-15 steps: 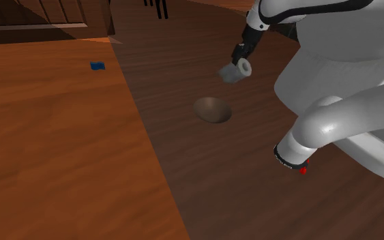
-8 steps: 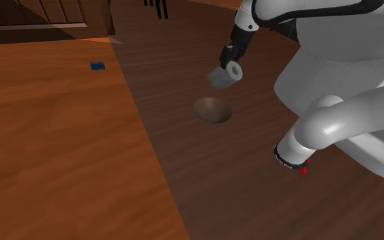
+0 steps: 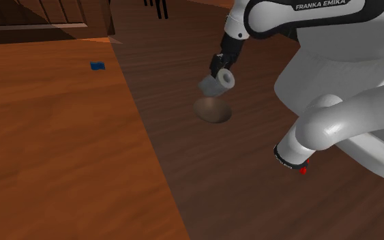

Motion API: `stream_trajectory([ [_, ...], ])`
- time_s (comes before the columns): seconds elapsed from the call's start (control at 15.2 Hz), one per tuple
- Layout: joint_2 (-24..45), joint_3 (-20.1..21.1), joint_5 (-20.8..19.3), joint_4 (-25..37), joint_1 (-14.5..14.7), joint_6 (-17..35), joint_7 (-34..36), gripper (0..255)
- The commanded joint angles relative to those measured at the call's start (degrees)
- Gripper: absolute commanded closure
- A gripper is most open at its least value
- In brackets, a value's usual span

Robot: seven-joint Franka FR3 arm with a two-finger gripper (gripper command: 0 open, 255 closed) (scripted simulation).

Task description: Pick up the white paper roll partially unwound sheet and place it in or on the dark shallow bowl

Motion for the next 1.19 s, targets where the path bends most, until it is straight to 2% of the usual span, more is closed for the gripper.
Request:
stream_trajectory([
  [0.0,0.3,0.1,0.1,-1.3,0.0,1.7,0.0,255],
  [0.92,4.2,0.7,0.6,-9.6,0.2,13.9,-0.1,255],
  [1.12,4.2,0.7,0.6,-9.6,0.2,13.9,-0.1,255],
])
